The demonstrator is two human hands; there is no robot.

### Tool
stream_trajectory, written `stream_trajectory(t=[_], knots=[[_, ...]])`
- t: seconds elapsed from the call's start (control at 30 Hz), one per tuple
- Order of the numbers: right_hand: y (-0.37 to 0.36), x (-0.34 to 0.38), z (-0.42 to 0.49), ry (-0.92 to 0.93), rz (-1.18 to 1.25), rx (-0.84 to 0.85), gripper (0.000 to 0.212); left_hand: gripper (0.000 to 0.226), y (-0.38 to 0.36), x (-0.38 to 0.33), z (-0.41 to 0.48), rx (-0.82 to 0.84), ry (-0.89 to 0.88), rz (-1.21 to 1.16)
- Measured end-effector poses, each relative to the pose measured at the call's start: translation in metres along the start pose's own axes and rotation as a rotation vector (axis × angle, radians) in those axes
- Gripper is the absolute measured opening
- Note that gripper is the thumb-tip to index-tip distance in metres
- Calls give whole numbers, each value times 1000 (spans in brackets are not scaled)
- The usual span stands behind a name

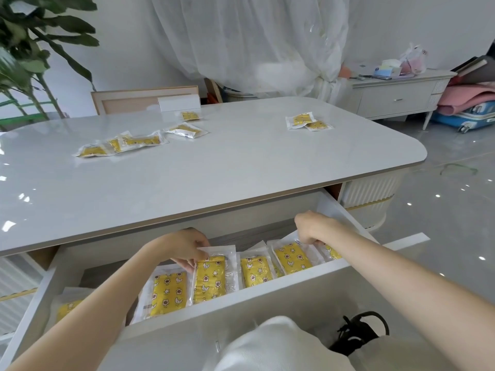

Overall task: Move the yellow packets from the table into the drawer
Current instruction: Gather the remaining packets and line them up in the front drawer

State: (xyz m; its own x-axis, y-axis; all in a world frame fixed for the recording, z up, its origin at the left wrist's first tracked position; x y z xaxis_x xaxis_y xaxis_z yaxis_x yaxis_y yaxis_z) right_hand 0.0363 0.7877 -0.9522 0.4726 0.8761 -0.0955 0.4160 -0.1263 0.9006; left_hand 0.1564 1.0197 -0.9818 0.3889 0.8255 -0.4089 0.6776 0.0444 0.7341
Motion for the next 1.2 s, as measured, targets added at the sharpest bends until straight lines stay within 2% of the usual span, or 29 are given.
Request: stream_trajectory(t=[0.1,0.17,0.2,0.33,0.47,0.6,0.7,0.87,1.03,1.2], knots=[[-1,2,1,-22,-3,27,19,37,-2,2,4,0,21,189],[3,3,-1,-27,13,33,11,50,-1,0,6,-24,-1,289],[5,3,-2,-23,24,32,16,52,0,-2,7,-47,-17,334],[9,13,-4,66,35,64,58,53,-1,-11,7,-122,-88,332],[7,22,-5,143,41,146,65,68,-12,-29,4,-28,-229,280],[6,26,-9,178,70,182,72,86,-25,-35,2,55,-209,388],[12,34,-13,233,129,153,61,80,-23,-36,-2,3,-219,377],[30,54,-34,390,181,224,46,58,-6,-40,-22,-111,-272,301],[63,71,-65,530,310,114,35,32,28,-45,-69,-271,-322,216],[99,83,-76,606,479,-47,24,20,70,-29,-103,-462,-339,74]])
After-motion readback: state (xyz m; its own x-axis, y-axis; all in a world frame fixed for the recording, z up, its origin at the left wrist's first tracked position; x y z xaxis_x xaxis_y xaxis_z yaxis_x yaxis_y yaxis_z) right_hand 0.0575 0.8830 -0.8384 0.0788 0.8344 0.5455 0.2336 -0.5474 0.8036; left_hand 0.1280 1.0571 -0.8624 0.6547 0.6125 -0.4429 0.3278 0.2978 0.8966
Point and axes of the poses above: each hand's wrist, its own z-axis towards the middle knuckle, its own y-axis out of the back of the hand, x = y × z, the point moved 4 cm from there along z, towards the middle knuckle, and after that the axes turned 2 degrees about z, right-handed, at the moved point
